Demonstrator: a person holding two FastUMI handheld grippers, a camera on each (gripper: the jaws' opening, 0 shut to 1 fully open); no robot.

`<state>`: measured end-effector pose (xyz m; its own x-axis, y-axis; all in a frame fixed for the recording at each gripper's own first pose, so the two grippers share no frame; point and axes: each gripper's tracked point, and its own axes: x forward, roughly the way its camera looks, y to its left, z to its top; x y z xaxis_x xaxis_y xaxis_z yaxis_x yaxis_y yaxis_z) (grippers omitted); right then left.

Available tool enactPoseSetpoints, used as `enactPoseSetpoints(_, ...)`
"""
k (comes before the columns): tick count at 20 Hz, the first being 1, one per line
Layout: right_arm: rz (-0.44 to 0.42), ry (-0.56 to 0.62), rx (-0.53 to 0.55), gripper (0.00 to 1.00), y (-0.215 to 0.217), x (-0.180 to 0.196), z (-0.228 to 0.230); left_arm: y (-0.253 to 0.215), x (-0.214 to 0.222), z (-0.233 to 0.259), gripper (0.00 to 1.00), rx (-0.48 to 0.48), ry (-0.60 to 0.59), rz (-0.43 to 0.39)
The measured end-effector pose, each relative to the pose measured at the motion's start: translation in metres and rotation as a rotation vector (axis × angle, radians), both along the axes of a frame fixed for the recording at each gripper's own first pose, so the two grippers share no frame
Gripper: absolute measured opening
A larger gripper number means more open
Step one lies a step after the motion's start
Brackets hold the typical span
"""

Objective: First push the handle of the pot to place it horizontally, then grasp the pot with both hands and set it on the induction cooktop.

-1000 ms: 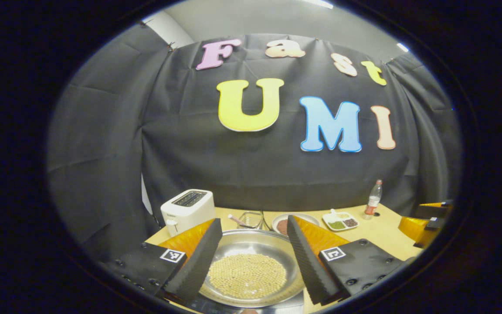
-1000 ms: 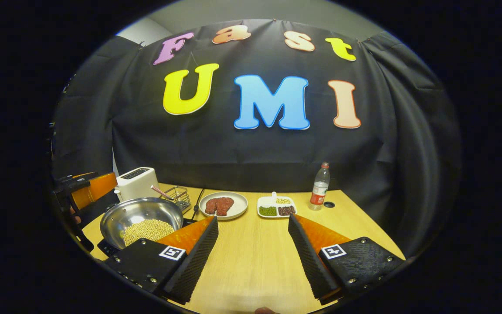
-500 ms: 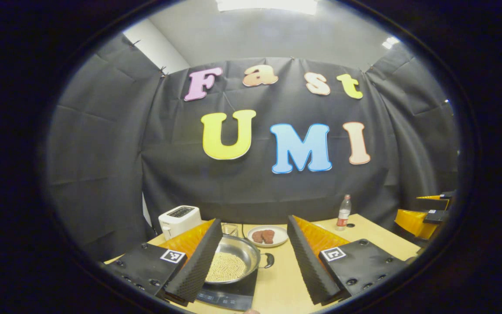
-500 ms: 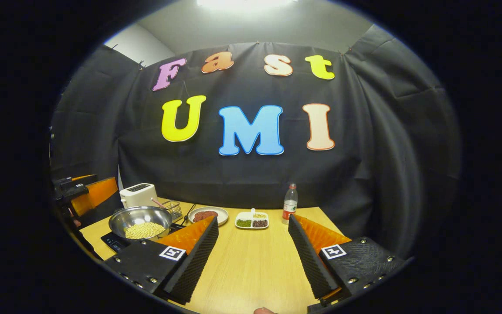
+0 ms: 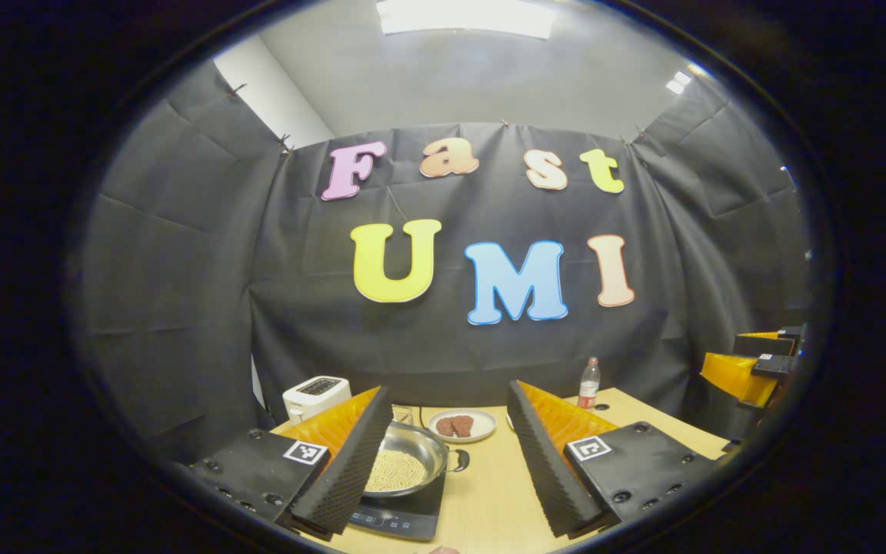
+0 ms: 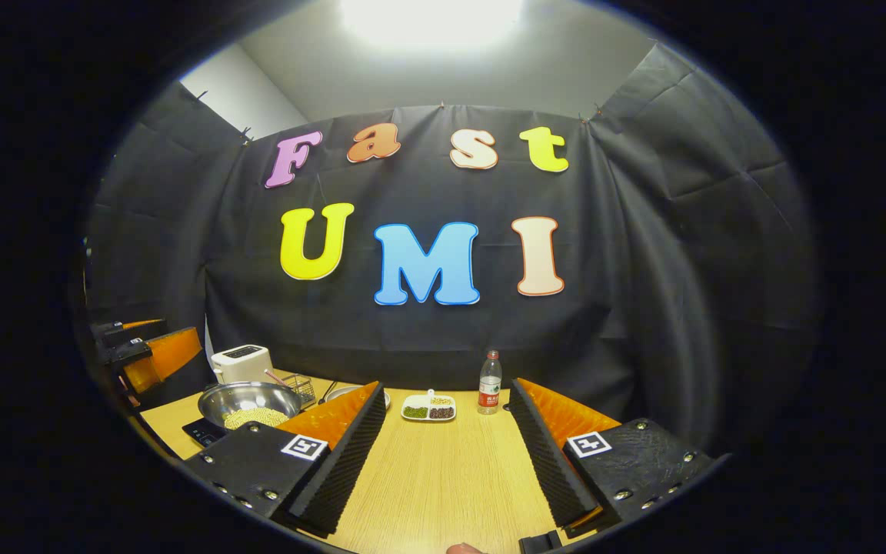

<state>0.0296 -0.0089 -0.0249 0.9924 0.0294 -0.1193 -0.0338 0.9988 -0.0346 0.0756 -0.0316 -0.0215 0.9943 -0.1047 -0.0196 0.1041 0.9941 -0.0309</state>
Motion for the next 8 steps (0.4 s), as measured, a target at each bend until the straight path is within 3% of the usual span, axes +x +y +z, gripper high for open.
enactPoseSetpoints(3, 0.0, -0.021, 0.008, 0.98, 0.012, -0.008, 0.008, 0.015, -0.005, 0.001, 1.0, -0.009, -0.011, 0.009)
enactPoseSetpoints(4, 0.0, -0.019, 0.009, 0.98, 0.015, -0.011, 0.009, 0.022, -0.008, 0.002, 0.94, -0.011, -0.011, 0.014)
enactPoseSetpoints(5, 0.004, -0.019, 0.012, 0.98, 0.02, -0.014, 0.009, 0.026, -0.01, 0.001, 1.0, -0.016, -0.012, 0.016)
enactPoseSetpoints(8, 0.01, -0.034, 0.016, 0.98, 0.031, -0.018, 0.015, 0.043, -0.016, 0.004, 1.0, -0.004, -0.021, 0.034)
